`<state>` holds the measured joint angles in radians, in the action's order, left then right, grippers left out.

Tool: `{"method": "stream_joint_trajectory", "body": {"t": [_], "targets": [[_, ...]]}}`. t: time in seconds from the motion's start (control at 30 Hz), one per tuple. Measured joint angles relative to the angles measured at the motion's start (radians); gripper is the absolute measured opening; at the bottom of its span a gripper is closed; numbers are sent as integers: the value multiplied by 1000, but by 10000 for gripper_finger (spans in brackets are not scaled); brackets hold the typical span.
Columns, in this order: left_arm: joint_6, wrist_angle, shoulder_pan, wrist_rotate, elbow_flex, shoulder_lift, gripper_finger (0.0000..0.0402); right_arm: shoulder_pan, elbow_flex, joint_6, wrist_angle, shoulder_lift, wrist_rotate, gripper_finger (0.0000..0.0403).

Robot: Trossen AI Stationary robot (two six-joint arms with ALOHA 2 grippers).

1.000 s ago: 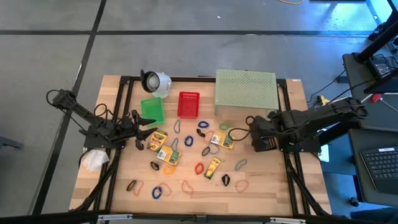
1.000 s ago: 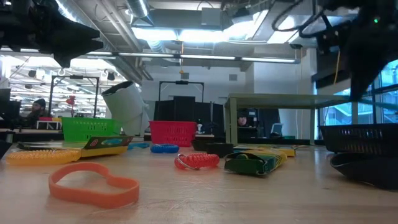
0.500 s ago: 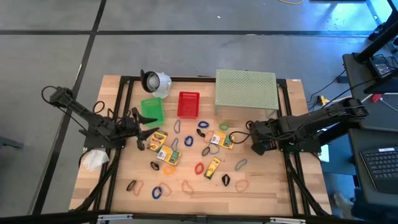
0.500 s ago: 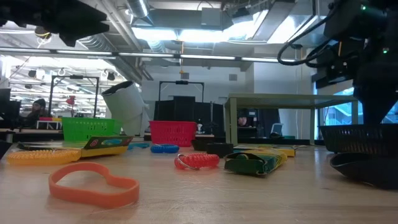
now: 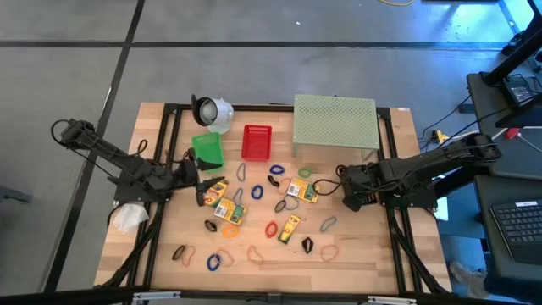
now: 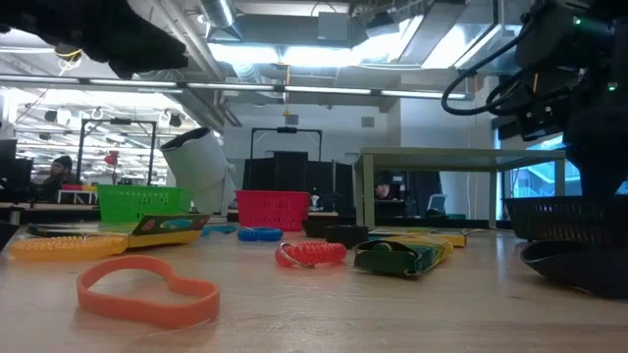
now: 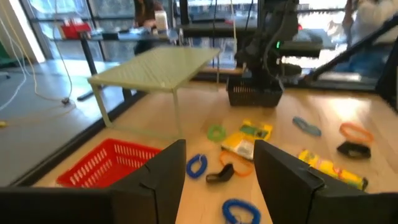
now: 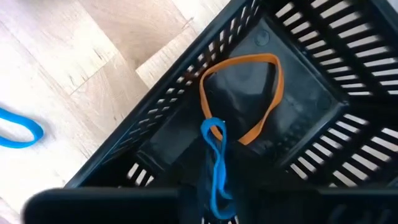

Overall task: Pick & Place Office Desk Supplies
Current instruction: Put the blue rubber band into the black basket, then put the blue spring keychain into the green basket

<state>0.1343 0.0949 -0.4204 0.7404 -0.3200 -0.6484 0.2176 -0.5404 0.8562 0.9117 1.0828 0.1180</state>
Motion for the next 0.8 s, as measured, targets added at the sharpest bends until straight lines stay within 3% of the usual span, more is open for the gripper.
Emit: {"method": "stream_joint_trajectory", "body": {"t": [0.43,0.8], "targets": [[89,-254,157,-248,-170,-211,183,0,0,25,14,0,42,206],[16,-384,218,-354,-304,-401,206,0,-50,-4,47,-5,81,212]]}}
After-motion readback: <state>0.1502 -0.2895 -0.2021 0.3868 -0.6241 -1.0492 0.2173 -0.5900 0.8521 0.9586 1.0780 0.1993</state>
